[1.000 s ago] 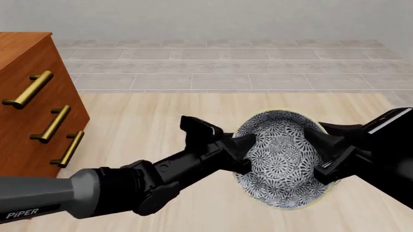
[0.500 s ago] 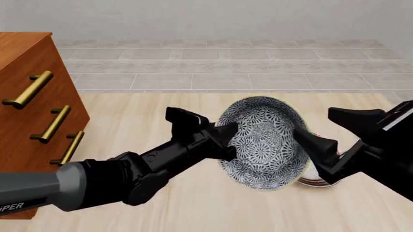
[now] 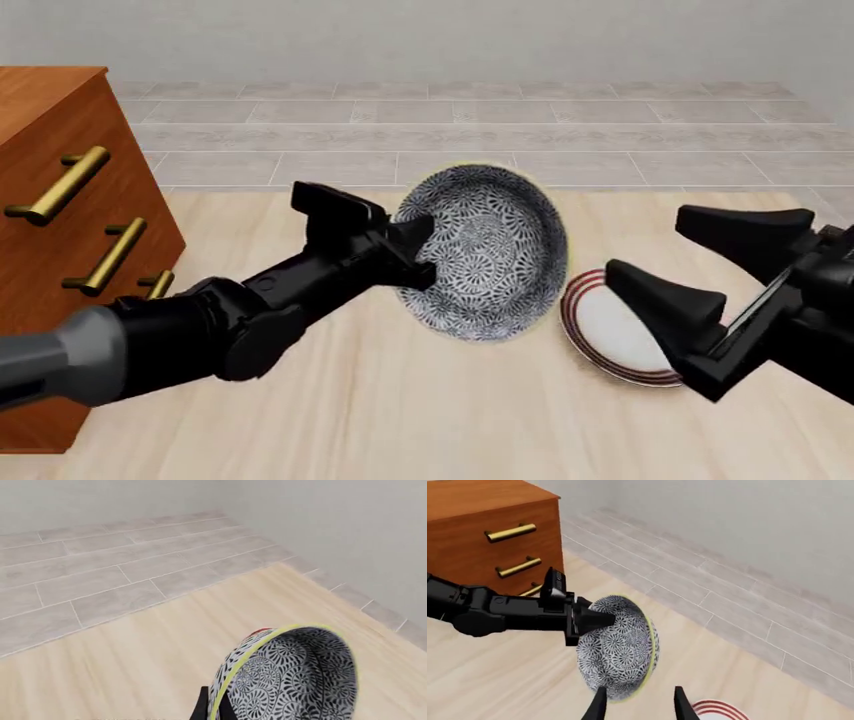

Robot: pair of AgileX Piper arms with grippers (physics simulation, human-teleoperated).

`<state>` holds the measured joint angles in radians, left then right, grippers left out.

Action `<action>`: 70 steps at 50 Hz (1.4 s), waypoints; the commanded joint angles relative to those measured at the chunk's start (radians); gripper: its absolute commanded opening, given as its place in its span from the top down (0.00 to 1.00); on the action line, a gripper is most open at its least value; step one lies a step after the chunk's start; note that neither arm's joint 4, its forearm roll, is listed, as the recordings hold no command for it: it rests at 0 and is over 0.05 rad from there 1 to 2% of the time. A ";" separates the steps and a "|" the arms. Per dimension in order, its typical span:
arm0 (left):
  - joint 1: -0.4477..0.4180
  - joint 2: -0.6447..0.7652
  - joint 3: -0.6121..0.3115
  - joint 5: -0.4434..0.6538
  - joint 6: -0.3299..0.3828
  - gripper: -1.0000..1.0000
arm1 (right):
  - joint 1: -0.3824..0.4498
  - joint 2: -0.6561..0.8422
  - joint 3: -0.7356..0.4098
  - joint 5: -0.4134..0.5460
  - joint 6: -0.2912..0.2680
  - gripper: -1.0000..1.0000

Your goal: Put the bowl on top of the cabinet.

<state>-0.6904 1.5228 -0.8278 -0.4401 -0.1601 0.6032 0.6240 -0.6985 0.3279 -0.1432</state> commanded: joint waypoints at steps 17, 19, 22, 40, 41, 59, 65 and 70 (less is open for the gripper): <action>0.069 -0.132 0.064 0.066 0.069 1.00 | 0.048 -0.073 -0.028 0.034 0.019 0.00; 0.073 -0.138 0.069 0.066 0.069 1.00 | 0.045 -0.066 -0.022 0.025 0.017 0.00; 0.082 -0.143 0.072 0.070 0.069 1.00 | 0.046 -0.060 -0.017 0.017 0.019 0.00; 0.086 -0.147 0.072 0.077 0.062 1.00 | 0.044 -0.055 -0.013 0.011 0.018 0.00; 0.086 -0.147 0.072 0.077 0.062 1.00 | 0.044 -0.055 -0.013 0.011 0.018 0.00; 0.148 -0.176 0.037 0.172 0.087 1.00 | 0.044 -0.051 -0.010 0.008 0.017 0.00; 0.162 -0.243 -0.008 0.286 0.071 1.00 | 0.046 -0.051 -0.008 0.007 0.017 0.00; 0.185 -0.264 -0.063 0.406 0.081 1.00 | 0.046 -0.049 -0.006 0.004 0.017 0.00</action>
<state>-0.5188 1.2841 -0.7993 -0.1851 -0.0839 0.6491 0.5788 -0.6988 0.3221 -0.1249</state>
